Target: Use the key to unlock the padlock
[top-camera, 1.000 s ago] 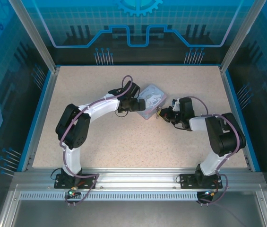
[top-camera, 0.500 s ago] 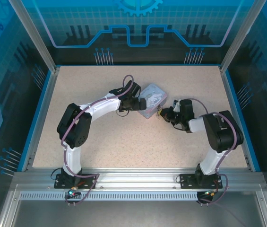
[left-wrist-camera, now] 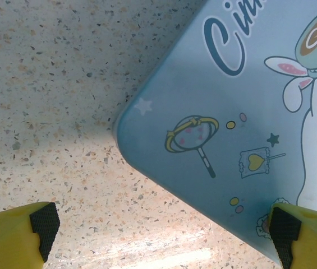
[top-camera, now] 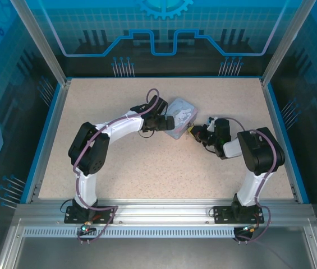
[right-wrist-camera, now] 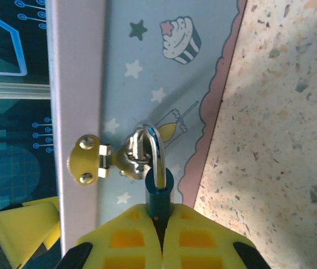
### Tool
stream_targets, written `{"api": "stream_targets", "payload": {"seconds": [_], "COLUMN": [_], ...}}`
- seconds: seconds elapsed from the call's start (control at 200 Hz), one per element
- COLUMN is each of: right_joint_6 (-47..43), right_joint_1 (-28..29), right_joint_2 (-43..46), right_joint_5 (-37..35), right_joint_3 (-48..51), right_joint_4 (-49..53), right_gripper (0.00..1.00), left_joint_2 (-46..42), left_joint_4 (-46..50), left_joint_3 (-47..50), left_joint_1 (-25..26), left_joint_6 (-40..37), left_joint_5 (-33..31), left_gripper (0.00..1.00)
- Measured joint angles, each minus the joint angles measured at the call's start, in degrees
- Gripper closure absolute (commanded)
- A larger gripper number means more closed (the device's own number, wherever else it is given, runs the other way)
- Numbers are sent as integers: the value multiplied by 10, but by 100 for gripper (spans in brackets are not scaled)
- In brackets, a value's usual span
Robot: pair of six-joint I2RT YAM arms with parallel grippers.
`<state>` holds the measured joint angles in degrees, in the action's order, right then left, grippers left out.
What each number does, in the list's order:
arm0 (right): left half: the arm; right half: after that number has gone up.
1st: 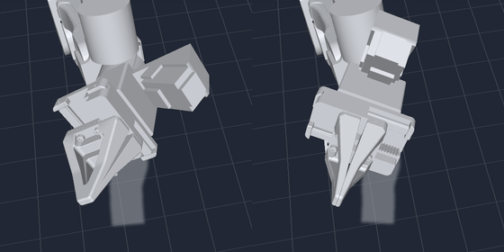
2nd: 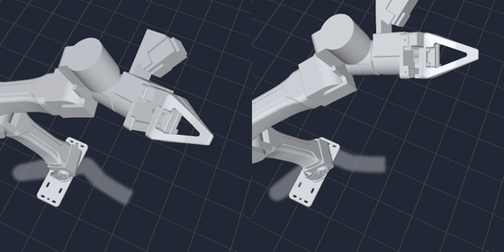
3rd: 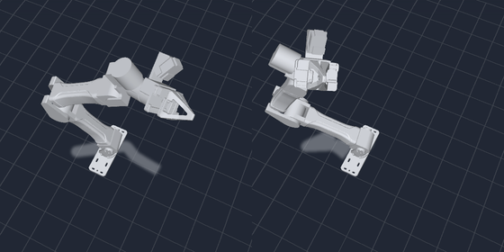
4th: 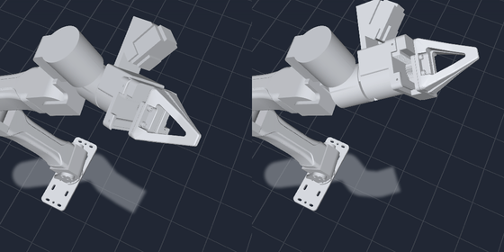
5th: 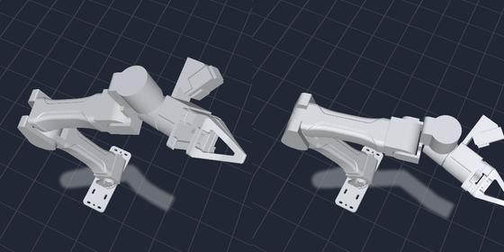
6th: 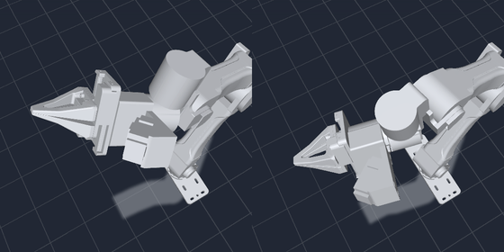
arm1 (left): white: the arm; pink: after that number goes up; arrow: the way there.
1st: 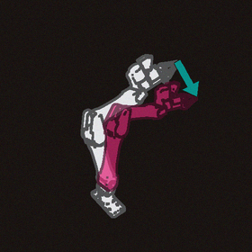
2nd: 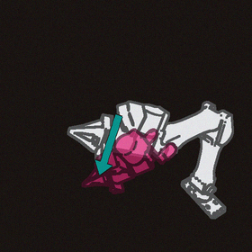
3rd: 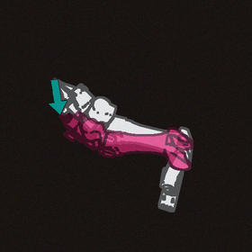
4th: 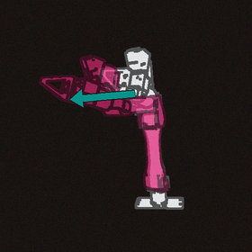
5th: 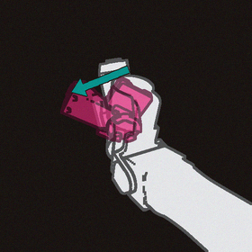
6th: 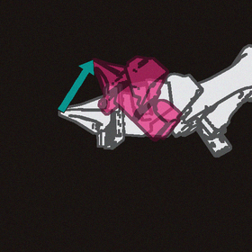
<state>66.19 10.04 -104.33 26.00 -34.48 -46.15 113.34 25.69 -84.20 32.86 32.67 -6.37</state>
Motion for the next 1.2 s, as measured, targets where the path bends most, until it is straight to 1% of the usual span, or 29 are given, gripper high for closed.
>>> {"api": "stream_targets", "payload": {"seconds": [0.115,0.335,0.51,0.655,0.925,1.08,1.2], "right_joint_6": [-2,9,6,-10,-48,-43,-11], "right_joint_1": [-3,-5,-21,-40,-41,-43,-59], "right_joint_2": [2,-11,-12,-12,-12,-13,-29], "right_joint_5": [0,-1,5,14,15,18,15], "right_joint_3": [-16,-19,-20,-31,-64,-65,-71], "right_joint_4": [16,9,21,60,127,118,69], "right_gripper": [100,100,100,100,100,100,100], "left_joint_2": [2,3,5,11,12,12,13], "left_joint_4": [-6,-10,-14,-23,-22,-22,-20], "left_joint_3": [0,0,0,-4,-5,-6,-7], "left_joint_1": [0,1,2,6,6,6,6], "left_joint_6": [0,1,3,4,4,4,4], "left_joint_5": [2,2,7,14,15,15,15], "left_gripper": [3,3,3,3,4,4,4]}}
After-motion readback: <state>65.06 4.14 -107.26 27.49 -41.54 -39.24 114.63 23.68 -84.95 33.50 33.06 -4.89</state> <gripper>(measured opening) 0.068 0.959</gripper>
